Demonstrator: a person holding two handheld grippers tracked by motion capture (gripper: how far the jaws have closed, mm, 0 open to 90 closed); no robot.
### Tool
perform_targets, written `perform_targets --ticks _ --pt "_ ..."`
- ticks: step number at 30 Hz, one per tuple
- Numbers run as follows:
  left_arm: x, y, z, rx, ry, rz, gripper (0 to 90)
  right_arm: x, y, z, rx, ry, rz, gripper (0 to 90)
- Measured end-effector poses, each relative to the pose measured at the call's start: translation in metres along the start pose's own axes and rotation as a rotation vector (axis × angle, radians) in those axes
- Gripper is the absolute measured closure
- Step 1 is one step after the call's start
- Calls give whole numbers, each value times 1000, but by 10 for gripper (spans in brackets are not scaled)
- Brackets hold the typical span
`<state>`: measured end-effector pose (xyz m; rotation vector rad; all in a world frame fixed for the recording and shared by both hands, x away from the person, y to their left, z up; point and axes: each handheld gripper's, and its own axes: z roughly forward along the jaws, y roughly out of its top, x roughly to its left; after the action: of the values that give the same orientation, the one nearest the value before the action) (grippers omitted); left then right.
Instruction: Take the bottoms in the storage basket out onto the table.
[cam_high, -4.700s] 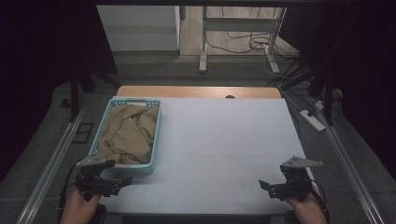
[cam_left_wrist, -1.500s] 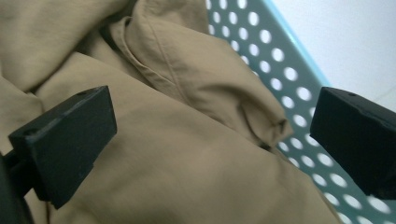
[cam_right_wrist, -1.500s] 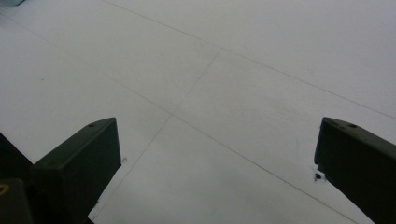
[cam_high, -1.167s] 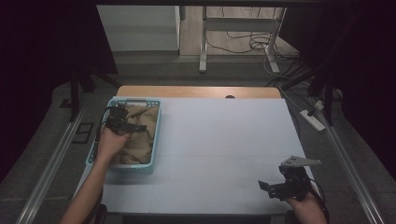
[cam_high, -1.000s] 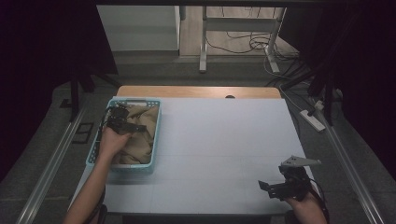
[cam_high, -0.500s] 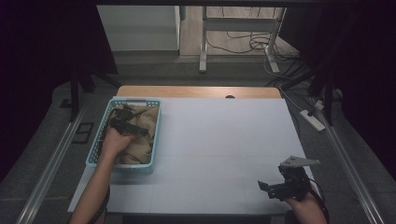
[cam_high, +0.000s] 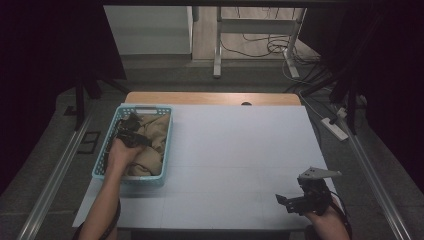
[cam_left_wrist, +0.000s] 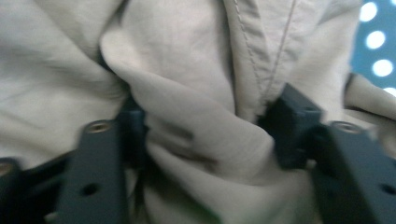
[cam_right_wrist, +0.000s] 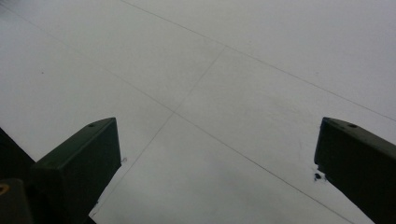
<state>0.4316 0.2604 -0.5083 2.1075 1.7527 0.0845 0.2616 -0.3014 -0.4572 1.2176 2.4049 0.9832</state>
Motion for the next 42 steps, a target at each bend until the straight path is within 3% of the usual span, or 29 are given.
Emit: perform_targets --ticks 3,6,9,16,27,32,33,42 --pt "1 -4 -2 -28 -24 -16 597 0 0 0 0 0 -1 5" --pt "-1 -6 -3 -50 -18 10 640 0 0 0 -3 1 -2 5" --pt "-6 -5 -5 -53 3 47 661 0 0 -1 -6 2 -2 6" --pt "-8 -1 -12 -66 -7 46 683 0 0 -2 -15 10 -2 6" --pt "-12 -4 -37 -196 -18 91 683 0 -1 -3 -24 18 -9 6" --pt "-11 -6 -48 -251 -49 87 684 0 -1 -3 -25 21 -7 5" --pt "-10 -6 -55 -281 -77 85 684 0 -1 -3 -26 22 -8 5" --pt "-15 -9 -82 -369 -105 106 684 0 -1 -3 -25 26 -8 5"
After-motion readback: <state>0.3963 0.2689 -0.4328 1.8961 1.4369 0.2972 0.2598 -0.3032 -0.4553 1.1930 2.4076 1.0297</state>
